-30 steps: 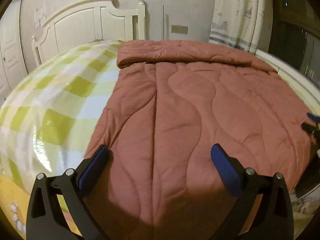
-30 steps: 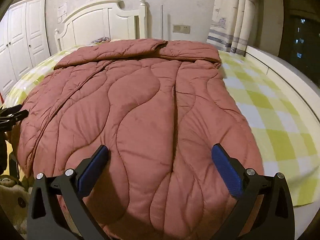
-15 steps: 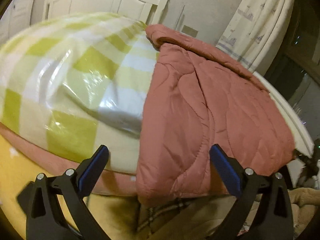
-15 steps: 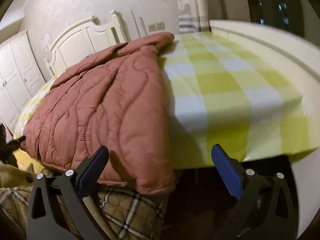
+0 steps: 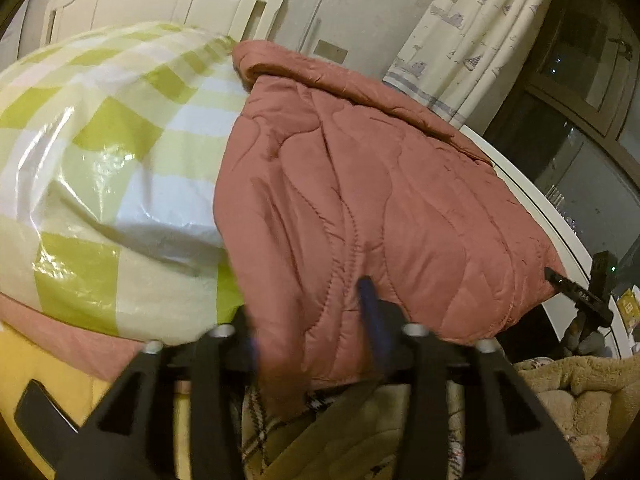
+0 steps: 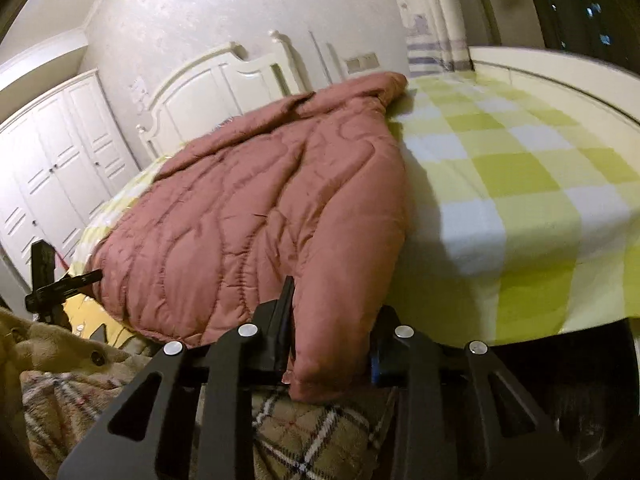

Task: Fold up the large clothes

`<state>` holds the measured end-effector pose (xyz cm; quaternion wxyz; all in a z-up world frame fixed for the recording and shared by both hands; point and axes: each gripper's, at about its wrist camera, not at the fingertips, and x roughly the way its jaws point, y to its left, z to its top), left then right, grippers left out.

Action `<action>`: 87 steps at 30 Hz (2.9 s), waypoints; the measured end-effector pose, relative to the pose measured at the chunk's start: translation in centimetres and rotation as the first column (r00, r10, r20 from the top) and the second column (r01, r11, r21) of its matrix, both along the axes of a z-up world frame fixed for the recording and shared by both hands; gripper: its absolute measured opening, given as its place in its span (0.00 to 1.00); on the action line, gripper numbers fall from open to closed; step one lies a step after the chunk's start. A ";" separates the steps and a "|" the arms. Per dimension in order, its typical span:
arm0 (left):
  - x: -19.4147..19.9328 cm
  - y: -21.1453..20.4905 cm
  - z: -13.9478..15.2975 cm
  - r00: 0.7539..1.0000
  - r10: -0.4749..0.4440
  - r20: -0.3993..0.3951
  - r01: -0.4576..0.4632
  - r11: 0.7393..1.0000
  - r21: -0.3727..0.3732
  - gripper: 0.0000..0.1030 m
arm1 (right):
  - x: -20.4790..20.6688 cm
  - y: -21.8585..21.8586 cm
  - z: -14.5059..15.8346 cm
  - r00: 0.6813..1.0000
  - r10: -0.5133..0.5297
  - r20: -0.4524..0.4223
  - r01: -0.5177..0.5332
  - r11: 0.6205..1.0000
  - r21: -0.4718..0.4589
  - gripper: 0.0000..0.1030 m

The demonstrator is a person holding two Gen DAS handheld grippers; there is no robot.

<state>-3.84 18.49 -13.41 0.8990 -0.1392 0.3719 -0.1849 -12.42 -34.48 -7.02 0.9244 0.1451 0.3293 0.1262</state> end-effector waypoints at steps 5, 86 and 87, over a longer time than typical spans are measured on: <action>0.6 1.0 -0.4 1.000 0.027 -0.004 -0.027 0.998 -0.049 0.79 | 0.4 -0.1 -1.0 1.000 -0.024 -0.020 0.025 0.999 0.031 0.40; 34.5 -10.4 5.0 0.992 0.113 0.064 -0.128 0.750 0.649 0.98 | 35.7 17.2 10.4 0.985 0.005 -0.171 -0.049 0.966 -0.256 0.92; 34.5 -10.3 5.0 0.992 0.113 0.062 -0.126 0.752 0.647 0.98 | 35.8 17.0 10.8 0.988 -0.034 -0.150 -0.011 0.959 -0.285 0.93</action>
